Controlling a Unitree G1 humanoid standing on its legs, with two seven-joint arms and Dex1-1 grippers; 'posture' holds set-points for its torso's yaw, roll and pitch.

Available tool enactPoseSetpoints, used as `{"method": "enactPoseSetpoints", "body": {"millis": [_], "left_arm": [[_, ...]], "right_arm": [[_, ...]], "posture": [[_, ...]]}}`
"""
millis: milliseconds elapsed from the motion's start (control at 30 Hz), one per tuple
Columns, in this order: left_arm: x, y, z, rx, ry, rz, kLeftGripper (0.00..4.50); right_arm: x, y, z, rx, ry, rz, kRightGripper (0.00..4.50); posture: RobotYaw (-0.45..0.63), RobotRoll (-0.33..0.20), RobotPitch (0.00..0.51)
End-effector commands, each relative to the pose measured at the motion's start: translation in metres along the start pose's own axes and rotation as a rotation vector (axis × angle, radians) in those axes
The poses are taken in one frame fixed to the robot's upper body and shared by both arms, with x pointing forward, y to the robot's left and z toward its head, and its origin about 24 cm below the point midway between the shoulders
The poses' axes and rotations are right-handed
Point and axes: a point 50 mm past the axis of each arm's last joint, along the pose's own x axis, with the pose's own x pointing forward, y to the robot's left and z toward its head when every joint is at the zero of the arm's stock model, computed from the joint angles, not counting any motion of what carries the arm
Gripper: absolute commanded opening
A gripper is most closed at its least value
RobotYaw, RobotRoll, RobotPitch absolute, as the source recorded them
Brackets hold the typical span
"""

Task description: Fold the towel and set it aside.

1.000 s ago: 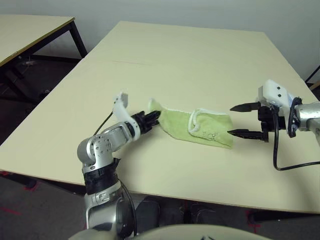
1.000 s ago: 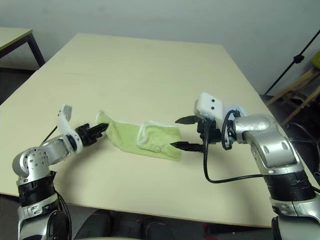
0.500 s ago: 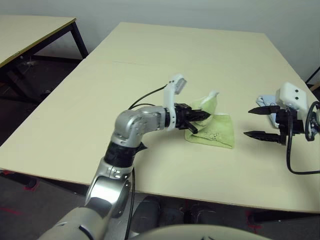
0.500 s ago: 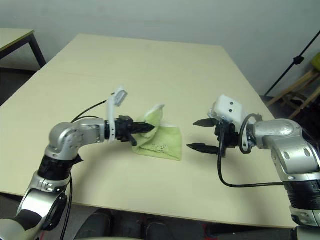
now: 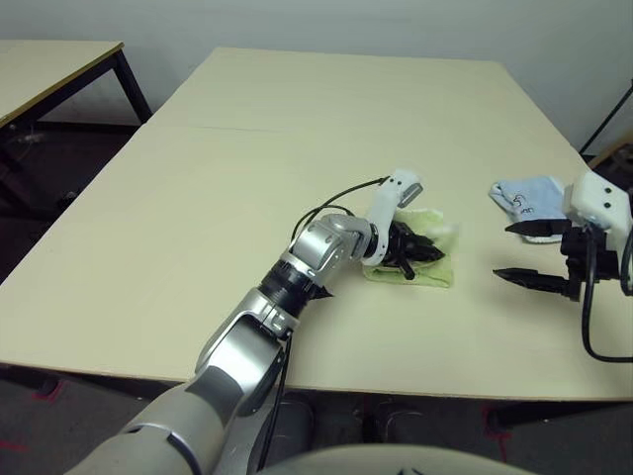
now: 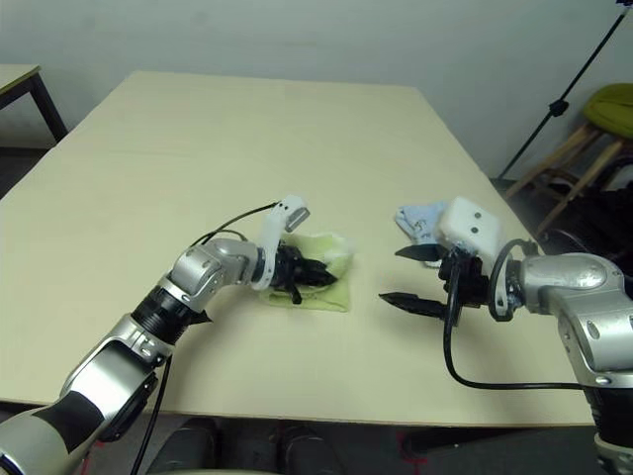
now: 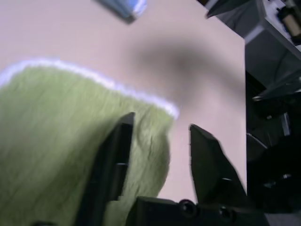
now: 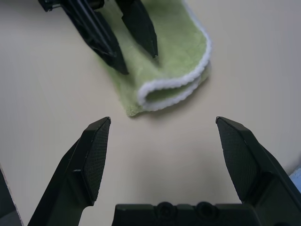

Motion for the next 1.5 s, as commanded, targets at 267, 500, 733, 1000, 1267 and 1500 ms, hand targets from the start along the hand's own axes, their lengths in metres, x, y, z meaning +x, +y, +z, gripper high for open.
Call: {"method": "enactPoseSetpoints", "body": {"millis": [267, 500, 733, 1000, 1267, 1500], "left_arm": [[-0.031, 0.008, 0.021, 0.086, -0.031, 0.063, 4.49], [-0.072, 0.030, 0.016, 0.130, -0.056, 0.196, 4.49], [-0.093, 0.034, 0.015, 0.107, -0.130, 0.238, 4.49], [-0.093, 0.026, 0.013, 0.114, -0.130, 0.188, 3.22], [-0.087, 0.027, 0.009, 0.126, -0.089, 0.177, 0.35], [-0.074, 0.044, -0.029, 0.070, -0.039, 0.220, 0.00]], "right_arm": [[0.006, -0.008, 0.006, -0.006, -0.016, -0.014, 4.50], [0.028, -0.011, 0.015, 0.003, -0.094, -0.025, 4.50], [0.050, -0.006, 0.020, 0.012, -0.157, -0.008, 4.50], [0.068, -0.002, 0.029, 0.048, -0.220, 0.017, 3.90], [0.077, 0.001, 0.028, 0.074, -0.229, 0.033, 0.71], [0.099, 0.008, -0.010, 0.201, -0.162, 0.005, 0.05]], "posture": [[0.01, 0.000, 0.050], [0.02, 0.000, 0.051], [0.03, 0.000, 0.058], [0.04, 0.000, 0.059], [0.03, 0.000, 0.056], [0.03, 0.000, 0.052]]}}
